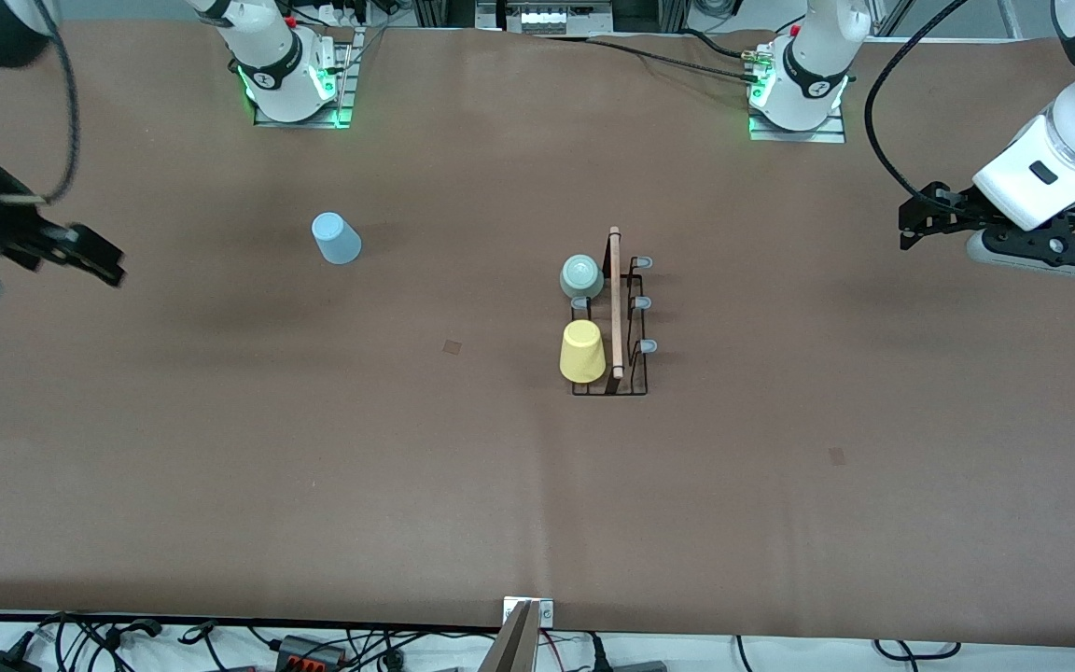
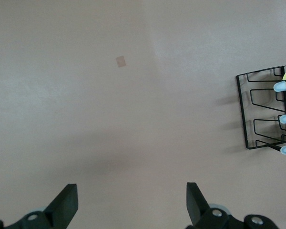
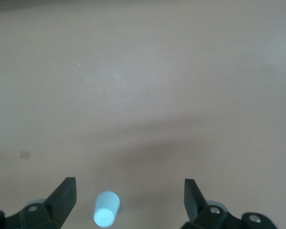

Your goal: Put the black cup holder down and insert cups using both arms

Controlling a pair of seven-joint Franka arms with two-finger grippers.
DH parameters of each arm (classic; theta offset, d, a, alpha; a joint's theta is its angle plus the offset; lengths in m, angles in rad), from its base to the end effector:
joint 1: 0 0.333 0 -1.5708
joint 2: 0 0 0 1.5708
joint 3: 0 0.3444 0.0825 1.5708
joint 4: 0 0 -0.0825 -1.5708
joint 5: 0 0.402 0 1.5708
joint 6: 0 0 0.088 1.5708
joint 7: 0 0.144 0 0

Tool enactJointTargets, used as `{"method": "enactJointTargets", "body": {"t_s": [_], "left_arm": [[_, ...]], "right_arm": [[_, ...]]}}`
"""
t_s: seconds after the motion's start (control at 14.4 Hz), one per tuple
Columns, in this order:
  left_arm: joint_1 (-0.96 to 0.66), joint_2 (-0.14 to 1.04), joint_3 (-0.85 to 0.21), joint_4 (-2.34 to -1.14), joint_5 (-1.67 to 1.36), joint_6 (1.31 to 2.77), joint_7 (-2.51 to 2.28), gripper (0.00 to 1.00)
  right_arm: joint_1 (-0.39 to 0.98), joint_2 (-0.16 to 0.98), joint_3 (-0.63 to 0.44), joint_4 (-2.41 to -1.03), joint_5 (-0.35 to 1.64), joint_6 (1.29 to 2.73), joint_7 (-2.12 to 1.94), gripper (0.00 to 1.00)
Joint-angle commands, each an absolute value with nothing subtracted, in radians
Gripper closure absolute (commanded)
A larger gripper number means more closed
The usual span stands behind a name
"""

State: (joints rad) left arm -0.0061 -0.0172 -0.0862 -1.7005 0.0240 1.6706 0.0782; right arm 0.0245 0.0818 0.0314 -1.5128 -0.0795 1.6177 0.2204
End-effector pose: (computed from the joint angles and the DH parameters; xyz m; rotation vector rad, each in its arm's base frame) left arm 0.5693 -0.0498 0.5705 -3.1044 0.2692 0.0196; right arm 0.6052 0.0220 0.6009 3.0582 -0.2480 0.0514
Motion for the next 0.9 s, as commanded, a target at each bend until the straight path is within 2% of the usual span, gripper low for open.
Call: {"method": "enactJointTargets", "body": {"t_s": [0.0,0.14,0.83], "left_arm": [[0.000,-0.021,-0.087,-1.689,-0.003,1.657,0.084,0.00],[-0.002,-0.021,-0.089,-1.689,-0.003,1.657,0.084,0.00],[-0.002,-0.021,-0.089,-1.689,-0.003,1.657,0.084,0.00]], "right_arm": [[0.020,0.049,-0.009,-1.545,-0.014,1.571,0.164,0.00],[0.021,0.049,-0.038,-1.548,0.032,1.554,0.108,0.00],[0.021,0.052,-0.028,-1.542,-0.002,1.517,0.046,0.00]]}}
